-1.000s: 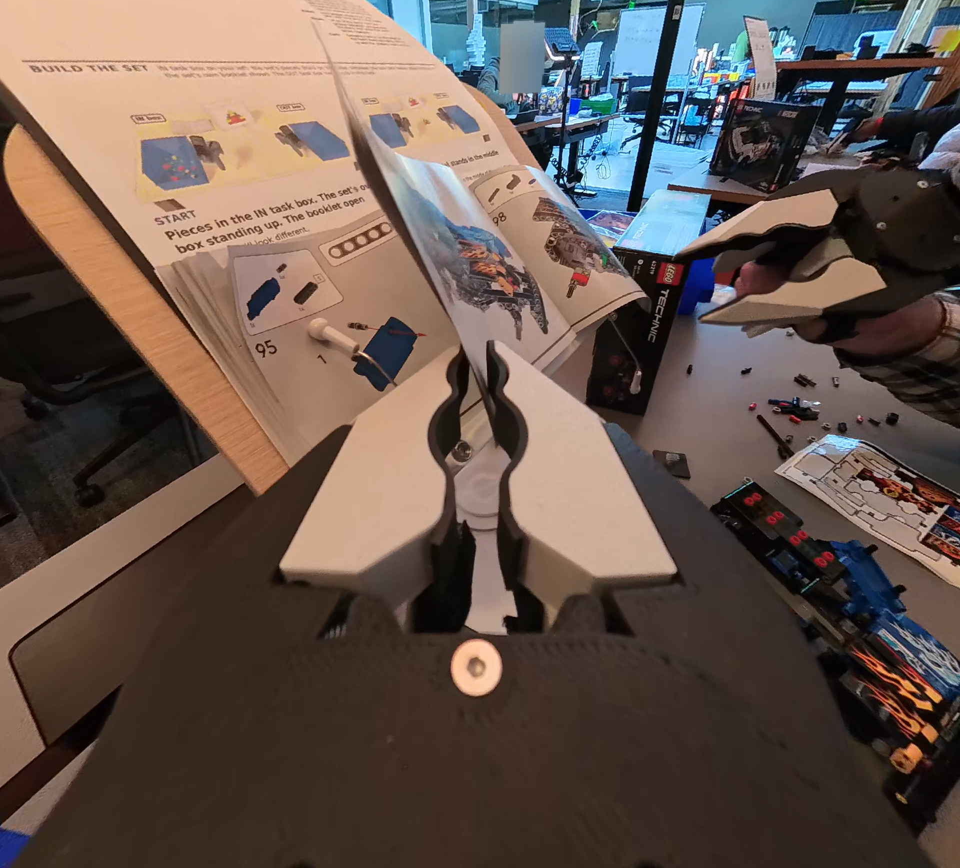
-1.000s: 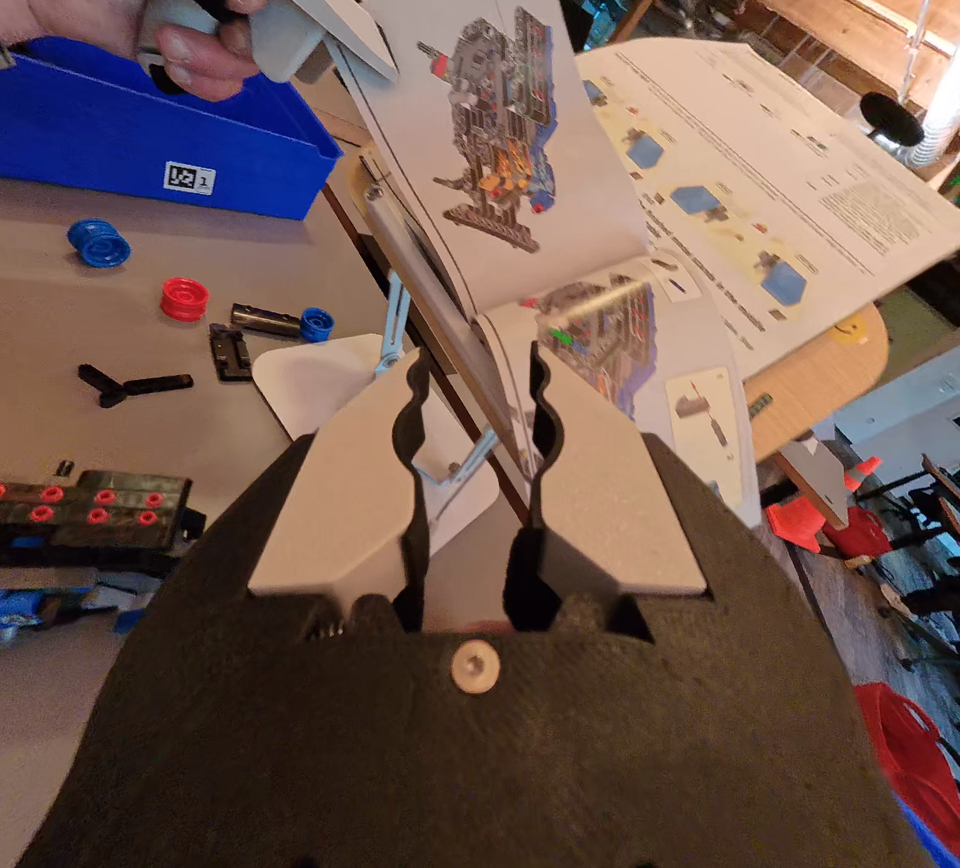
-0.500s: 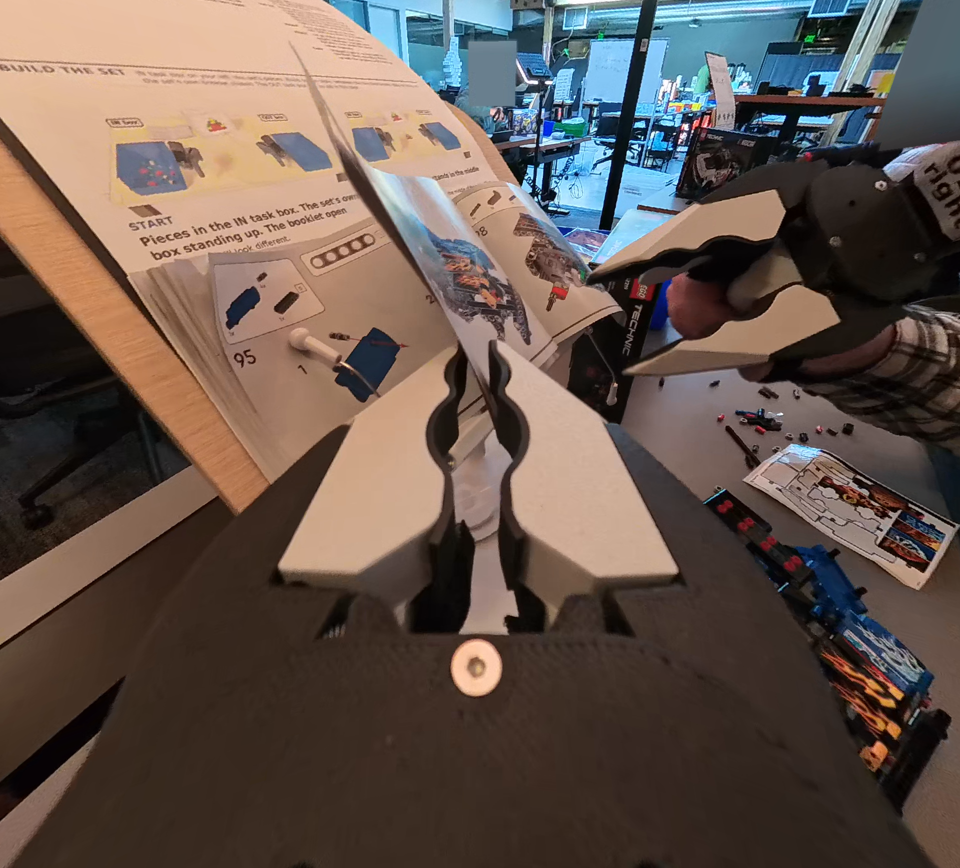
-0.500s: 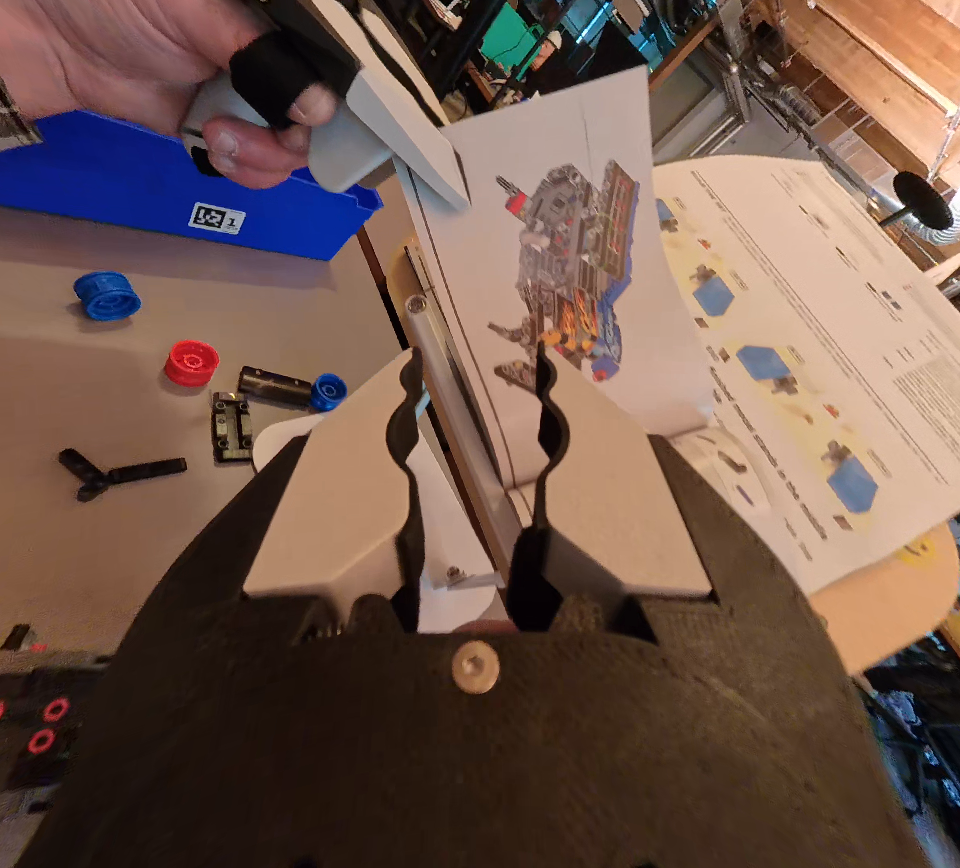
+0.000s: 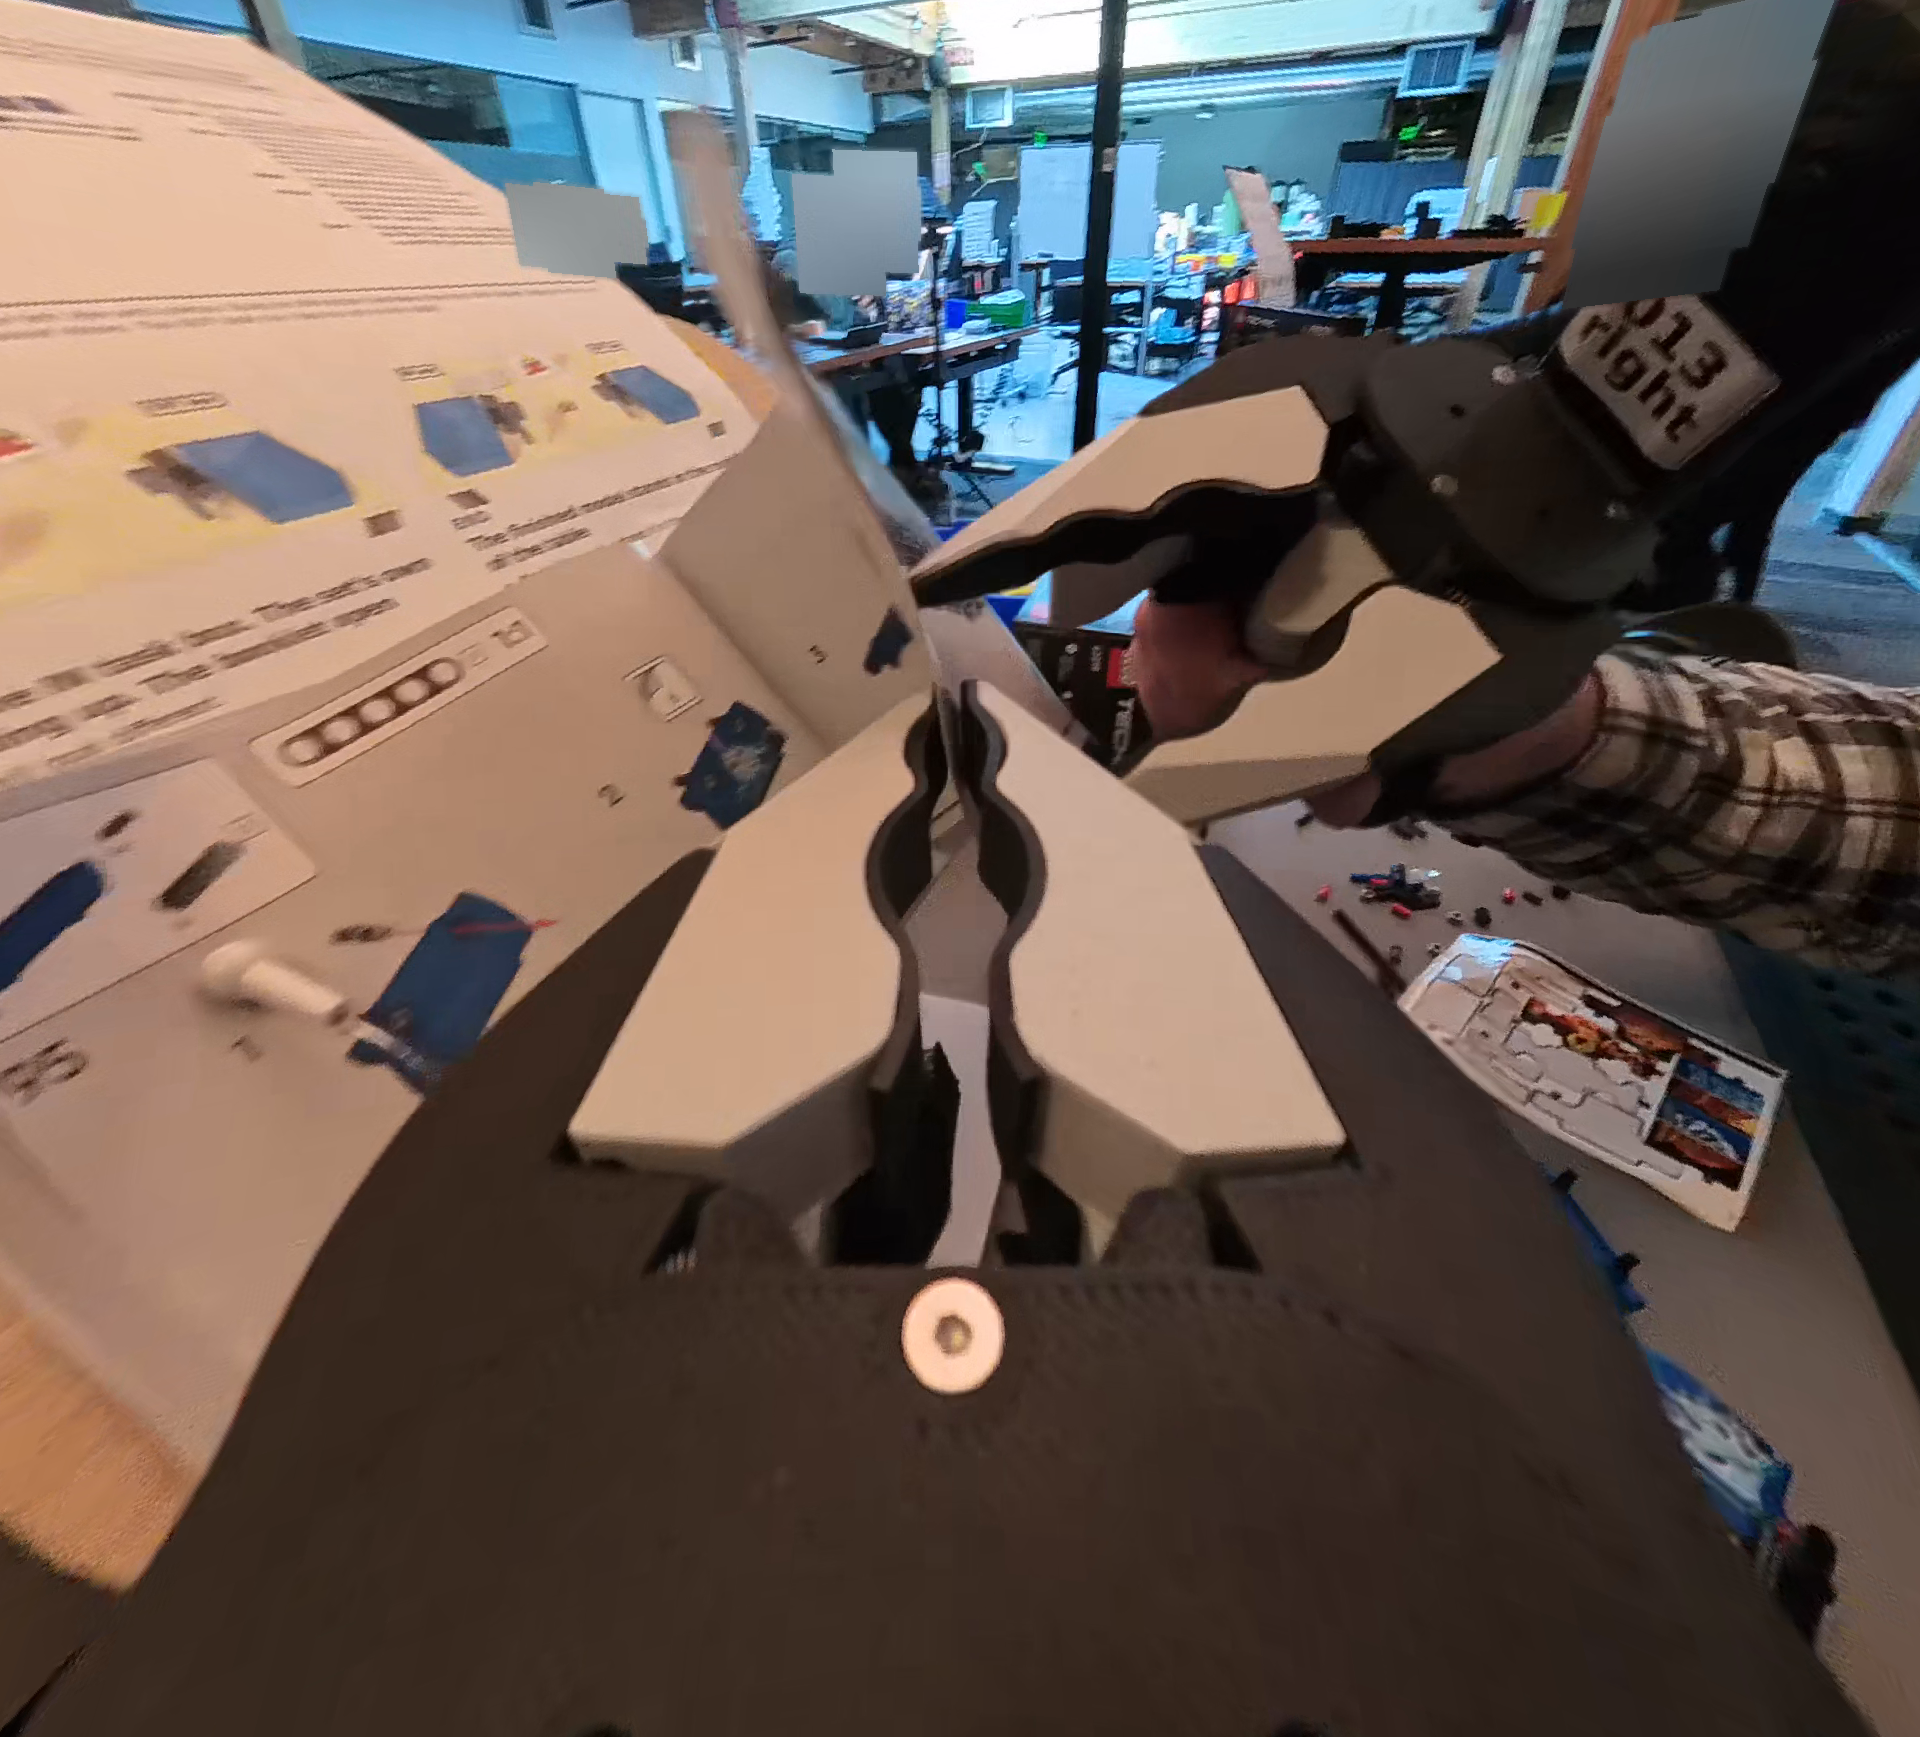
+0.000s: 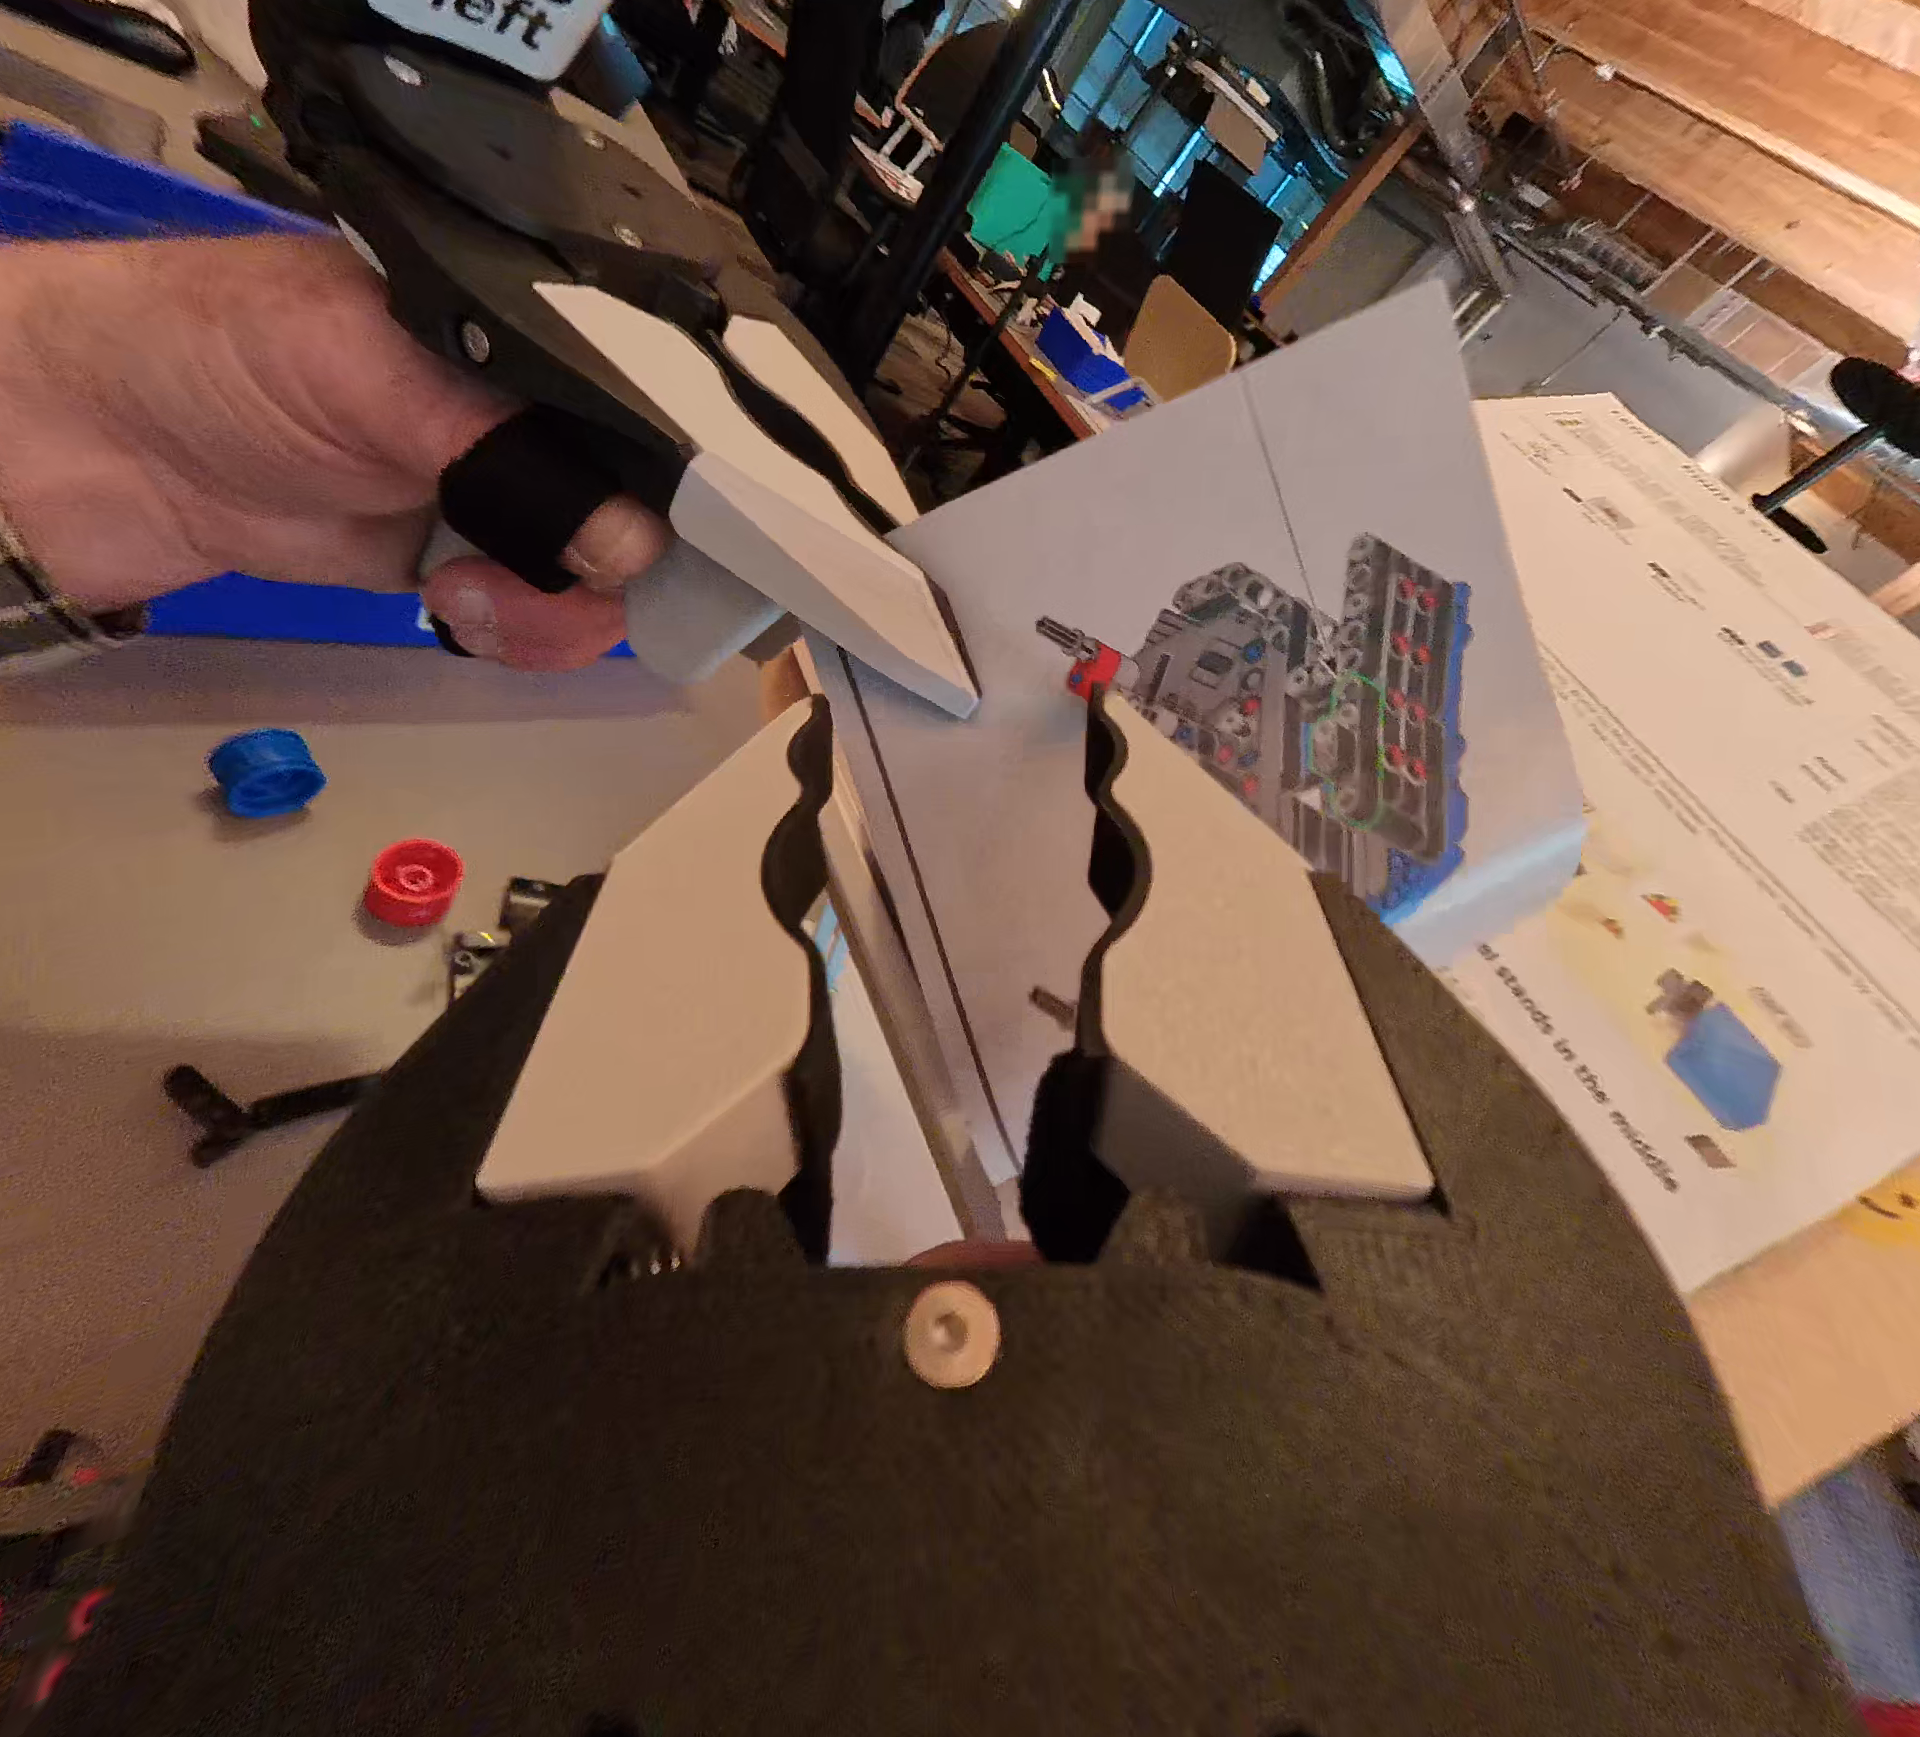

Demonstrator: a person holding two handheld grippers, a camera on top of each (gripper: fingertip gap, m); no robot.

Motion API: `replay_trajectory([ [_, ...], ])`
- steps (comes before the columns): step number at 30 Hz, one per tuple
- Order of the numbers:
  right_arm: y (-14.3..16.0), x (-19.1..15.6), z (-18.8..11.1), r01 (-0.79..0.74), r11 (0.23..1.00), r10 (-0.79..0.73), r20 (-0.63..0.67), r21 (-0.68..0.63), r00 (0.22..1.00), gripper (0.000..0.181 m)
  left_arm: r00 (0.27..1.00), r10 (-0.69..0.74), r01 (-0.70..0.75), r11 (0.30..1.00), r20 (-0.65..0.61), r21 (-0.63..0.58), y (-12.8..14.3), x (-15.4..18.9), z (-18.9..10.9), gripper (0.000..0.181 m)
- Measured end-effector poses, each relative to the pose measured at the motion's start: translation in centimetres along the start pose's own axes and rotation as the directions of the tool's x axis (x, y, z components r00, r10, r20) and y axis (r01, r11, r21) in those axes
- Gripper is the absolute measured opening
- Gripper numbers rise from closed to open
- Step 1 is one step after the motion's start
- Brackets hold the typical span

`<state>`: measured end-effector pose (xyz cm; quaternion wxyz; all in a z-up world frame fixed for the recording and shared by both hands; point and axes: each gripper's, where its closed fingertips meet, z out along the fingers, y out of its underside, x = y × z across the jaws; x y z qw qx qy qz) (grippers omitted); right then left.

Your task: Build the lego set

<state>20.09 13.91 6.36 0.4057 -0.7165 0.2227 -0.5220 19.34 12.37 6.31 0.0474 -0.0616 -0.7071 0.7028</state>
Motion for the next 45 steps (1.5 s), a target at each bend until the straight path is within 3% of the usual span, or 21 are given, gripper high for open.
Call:
replay_trajectory([
  [6, 0.8, 0.8, -0.8, 0.094, 0.995, -0.097, -0.07, -0.04, 0.993, 0.044, 0.994, -0.067, 0.069, 0.997, -0.082, 0.022, -0.1, 1.5, 1.4, 0.014],
  [9, 1.0, 0.9, -1.2, 0.11, 0.993, -0.112, -0.066, -0.043, 0.991, 0.033, 0.99, -0.089, 0.092, 0.995, -0.108, 0.031, -0.2, 1.7, 1.6, 0.015],
  [22, 0.7, 0.9, -2.1, 0.027, 0.998, -0.028, 0.015, 0.048, 0.999, 0.017, 0.947, -0.197, 0.232, 0.966, -0.254, 0.117, -1.0, 2.5, 1.4, 0.023],
  [24, 0.5, 1.2, -2.5, 0.013, 0.998, -0.014, 0.016, 0.066, 1.0, 0.0, 0.923, -0.216, 0.27, 0.953, -0.317, 0.135, -1.3, 3.1, 1.1, 0.031],
  [28, 0.8, 1.4, -2.6, -0.013, 0.997, 0.01, 0.039, 0.073, 0.999, 0.0, 0.904, -0.244, 0.313, 0.937, -0.351, 0.154, -1.5, 3.1, 1.3, 0.036],
  [34, 1.1, 1.5, -3.0, -0.027, 0.997, 0.024, 0.04, 0.078, 0.999, 0.0, 0.885, -0.262, 0.351, 0.919, -0.386, 0.179, -1.8, 3.0, 0.9, 0.035],
  [45, 1.4, 2.2, -3.9, -0.05, 0.995, 0.048, 0.023, 0.082, 0.999, 0.0, 0.89, -0.261, 0.352, 0.915, -0.375, 0.198, -1.9, 2.5, 0.7, 0.017],
])
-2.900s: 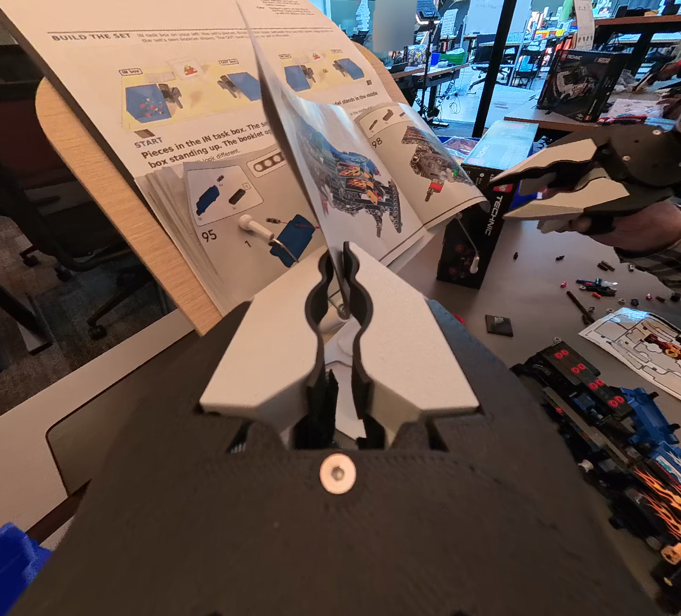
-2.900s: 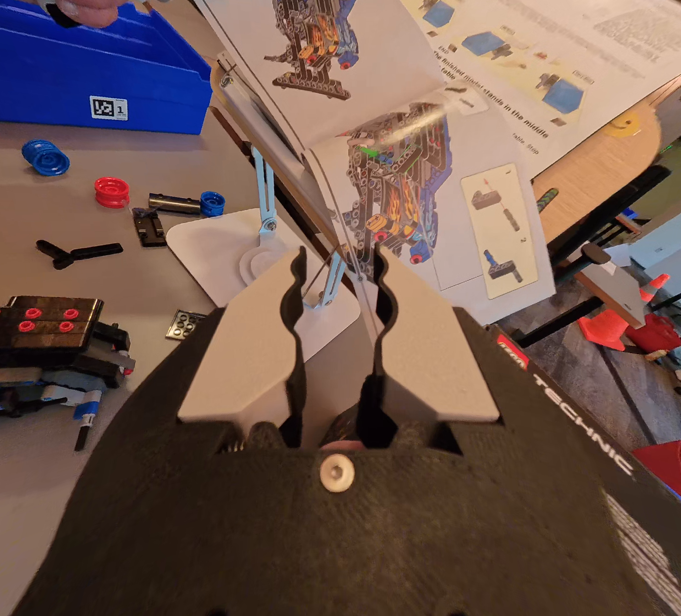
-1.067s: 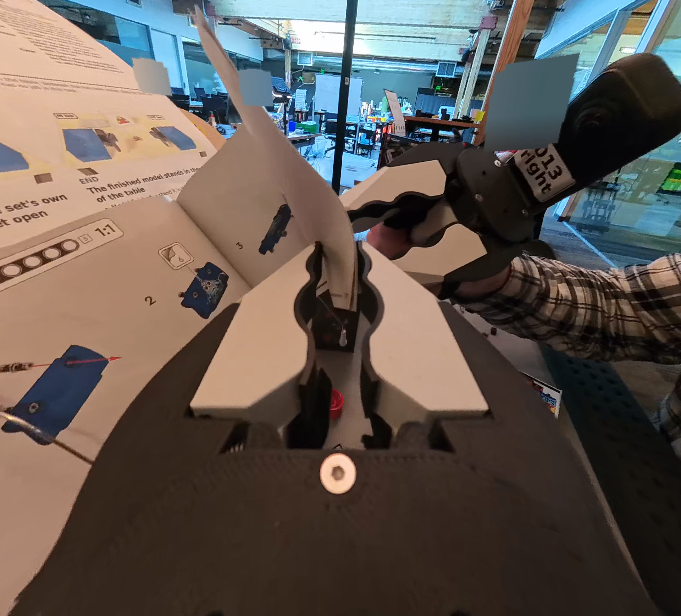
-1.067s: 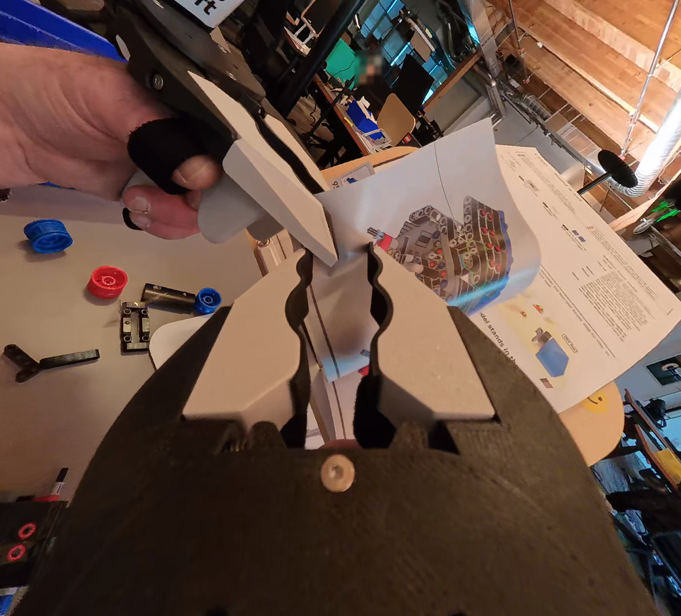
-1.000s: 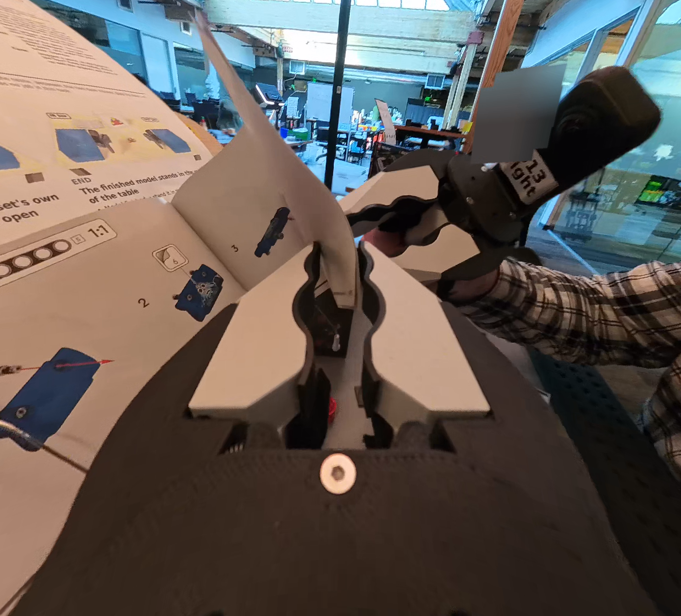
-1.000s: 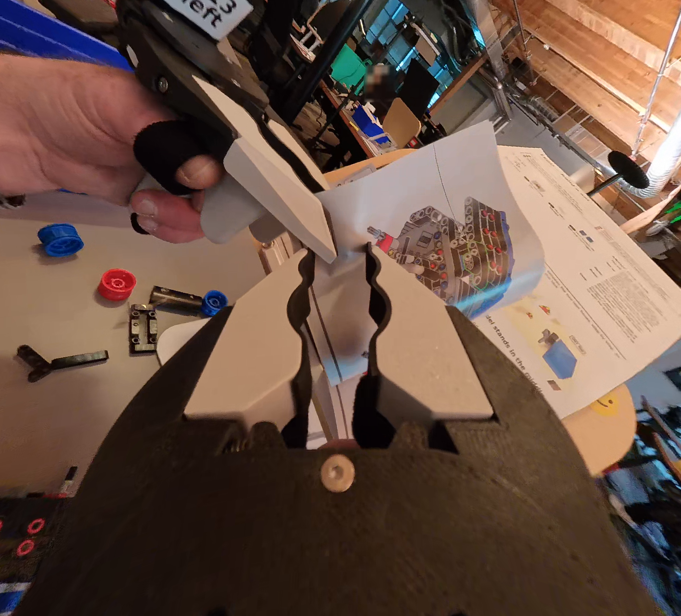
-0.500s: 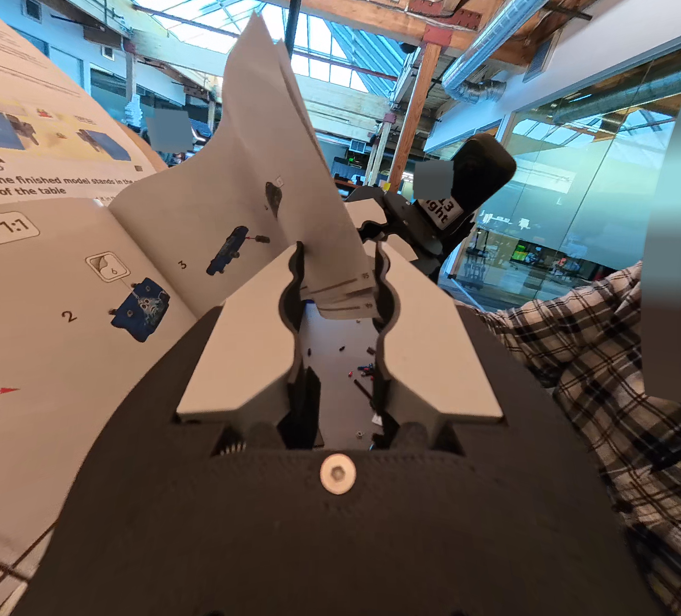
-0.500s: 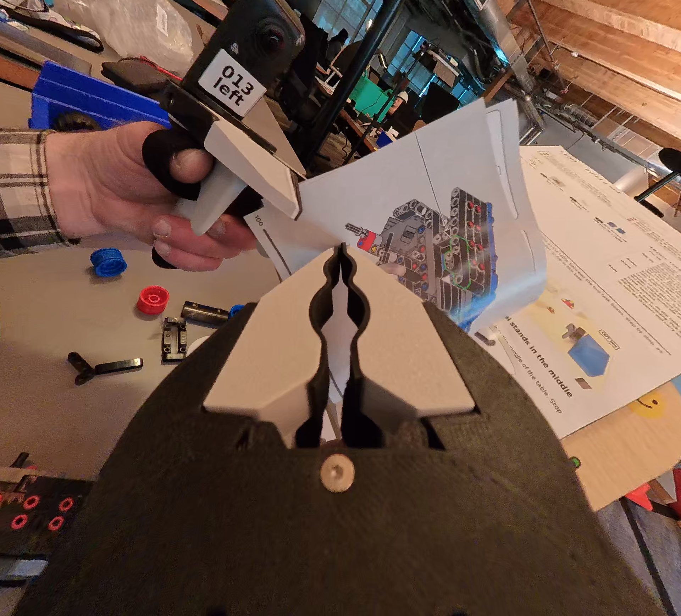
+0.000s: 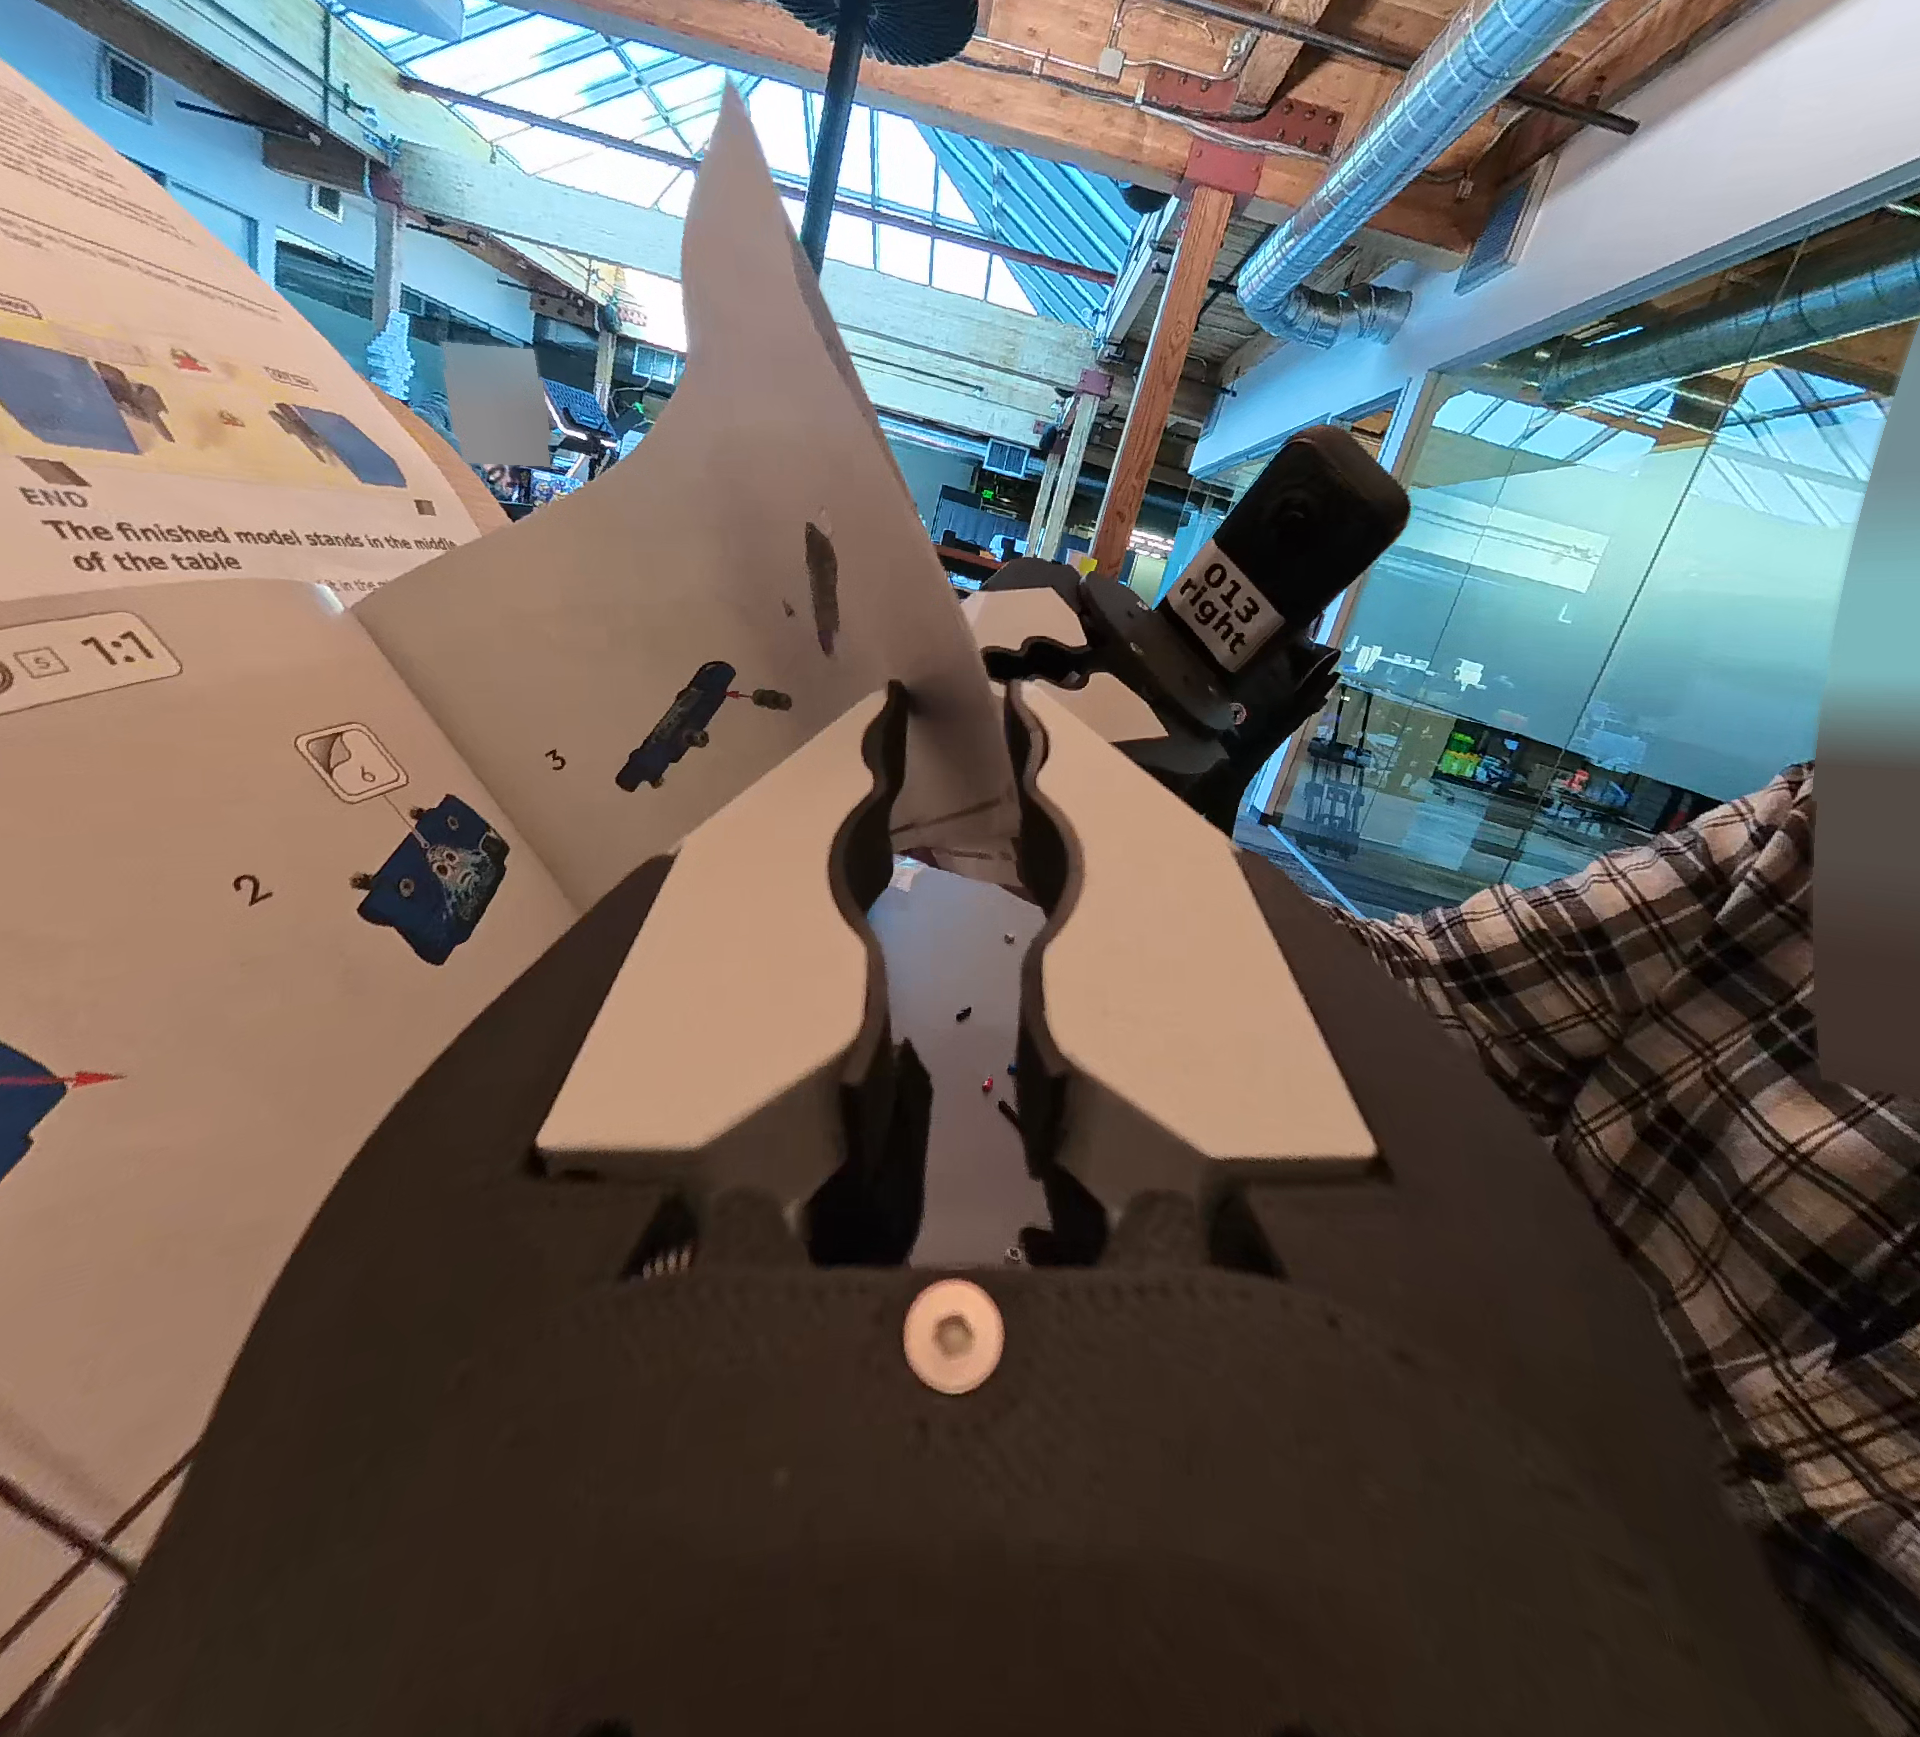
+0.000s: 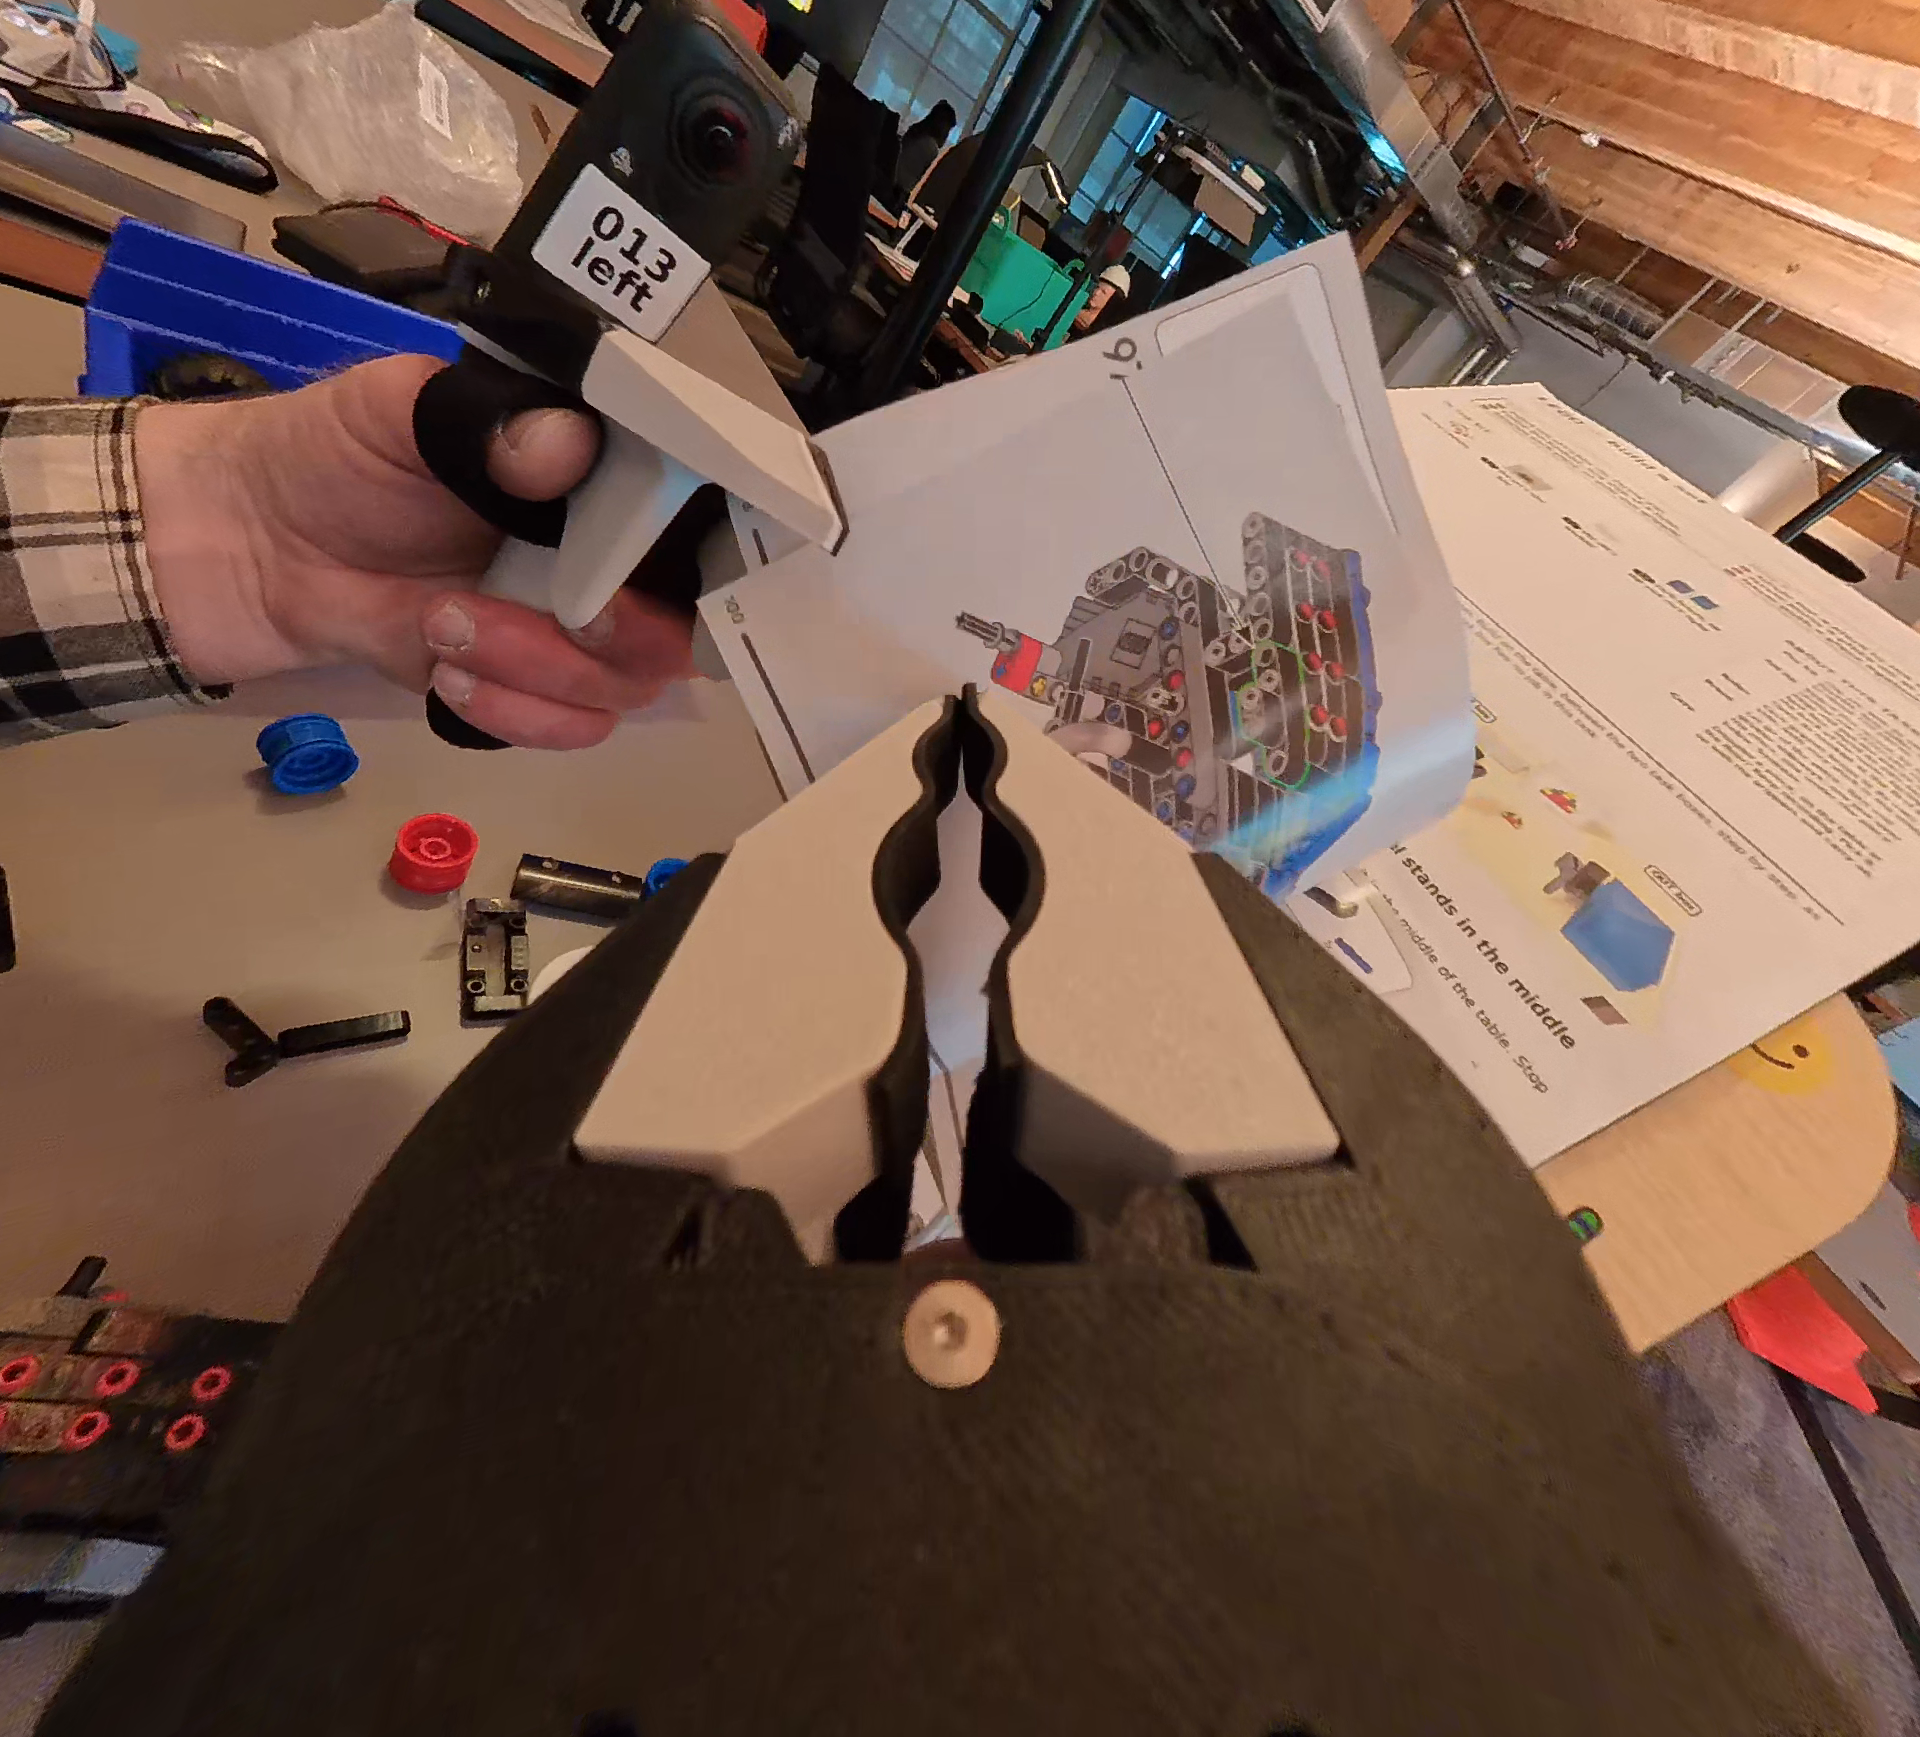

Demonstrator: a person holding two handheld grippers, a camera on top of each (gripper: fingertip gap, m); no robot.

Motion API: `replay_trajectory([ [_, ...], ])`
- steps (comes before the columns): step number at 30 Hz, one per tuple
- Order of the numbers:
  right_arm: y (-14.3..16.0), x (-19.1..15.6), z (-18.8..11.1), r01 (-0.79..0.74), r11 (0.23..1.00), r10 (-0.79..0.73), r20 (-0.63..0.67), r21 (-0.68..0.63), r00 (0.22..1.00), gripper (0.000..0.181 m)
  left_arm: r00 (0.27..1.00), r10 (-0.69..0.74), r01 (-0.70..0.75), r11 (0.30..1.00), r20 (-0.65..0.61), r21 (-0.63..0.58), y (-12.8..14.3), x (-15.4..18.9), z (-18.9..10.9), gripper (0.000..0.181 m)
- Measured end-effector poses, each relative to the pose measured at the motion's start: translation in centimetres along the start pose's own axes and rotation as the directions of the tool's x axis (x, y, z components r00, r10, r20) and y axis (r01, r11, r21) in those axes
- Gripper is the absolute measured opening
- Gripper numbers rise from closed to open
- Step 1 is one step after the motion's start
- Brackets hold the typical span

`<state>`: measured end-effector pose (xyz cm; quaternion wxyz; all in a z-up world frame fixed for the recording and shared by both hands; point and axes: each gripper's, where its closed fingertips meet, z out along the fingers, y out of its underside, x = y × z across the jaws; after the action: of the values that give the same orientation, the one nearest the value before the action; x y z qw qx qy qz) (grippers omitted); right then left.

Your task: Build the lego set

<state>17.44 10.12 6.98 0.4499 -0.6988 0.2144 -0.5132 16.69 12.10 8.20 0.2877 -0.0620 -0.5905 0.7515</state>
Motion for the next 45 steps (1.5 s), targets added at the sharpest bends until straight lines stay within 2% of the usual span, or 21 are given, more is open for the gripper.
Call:
replay_trajectory([
  [6, 2.3, 1.9, -0.8, 0.036, 0.992, -0.046, -0.086, -0.123, 0.995, 0.0, 1.0, 0.014, -0.015, 1.0, 0.025, 0.016, -0.6, -0.3, -0.8, 0.009],
  [11, 5.2, 5.9, -2.9, 0.005, 0.959, -0.085, -0.269, -0.282, 0.959, 0.0, 0.997, 0.016, -0.017, 1.0, 0.079, 0.018, -0.9, -1.3, -1.7, 0.002],
  [15, 4.5, 7.5, -5.5, -0.026, 0.967, -0.066, -0.349, -0.252, 0.935, 0.002, 0.991, 0.017, -0.019, 1.0, 0.133, 0.015, -1.1, -2.2, -2.9, 0.0],
  [20, 3.4, 8.0, -7.5, -0.054, 0.98, -0.023, -0.376, -0.193, 0.927, 0.007, 0.981, 0.021, -0.025, 1.0, 0.195, 0.018, -1.6, -3.1, -4.5, 0.0],
  [24, 2.7, 9.2, -9.4, -0.12, 0.986, 0.058, -0.428, -0.119, 0.902, 0.01, 0.969, 0.037, -0.038, 0.999, 0.243, 0.0, -1.7, -3.6, -5.5, 0.0],
  [28, 1.0, 10.2, -11.2, -0.103, 0.993, 0.067, -0.486, -0.049, 0.872, 0.011, 0.962, 0.045, -0.045, 0.999, 0.271, -0.008, -1.9, -3.9, -6.1, 0.0],
  [31, -0.9, 9.8, -11.8, -0.08, 0.997, 0.079, -0.485, 0.018, 0.871, 0.011, 0.96, 0.049, -0.046, 0.999, 0.276, -0.017, -1.8, -4.0, -6.2, 0.0],
  [36, -2.1, 9.0, -11.9, -0.033, 0.999, 0.045, -0.478, 0.033, 0.877, 0.009, 0.956, 0.058, -0.054, 0.998, 0.289, -0.024, -1.9, -4.1, -6.5, 0.0],
  [39, -1.0, 8.7, -11.1, -0.082, 0.997, 0.078, -0.423, 0.009, 0.903, 0.01, 0.951, 0.064, -0.058, 0.998, 0.301, -0.03, -1.9, -4.2, -6.7, 0.0],
  [45, 3.2, 7.8, -8.5, -0.155, 0.985, 0.119, -0.338, -0.081, 0.934, 0.009, 0.947, 0.064, -0.057, 0.998, 0.314, -0.033, -1.9, -4.4, -7.2, 0.003],
])
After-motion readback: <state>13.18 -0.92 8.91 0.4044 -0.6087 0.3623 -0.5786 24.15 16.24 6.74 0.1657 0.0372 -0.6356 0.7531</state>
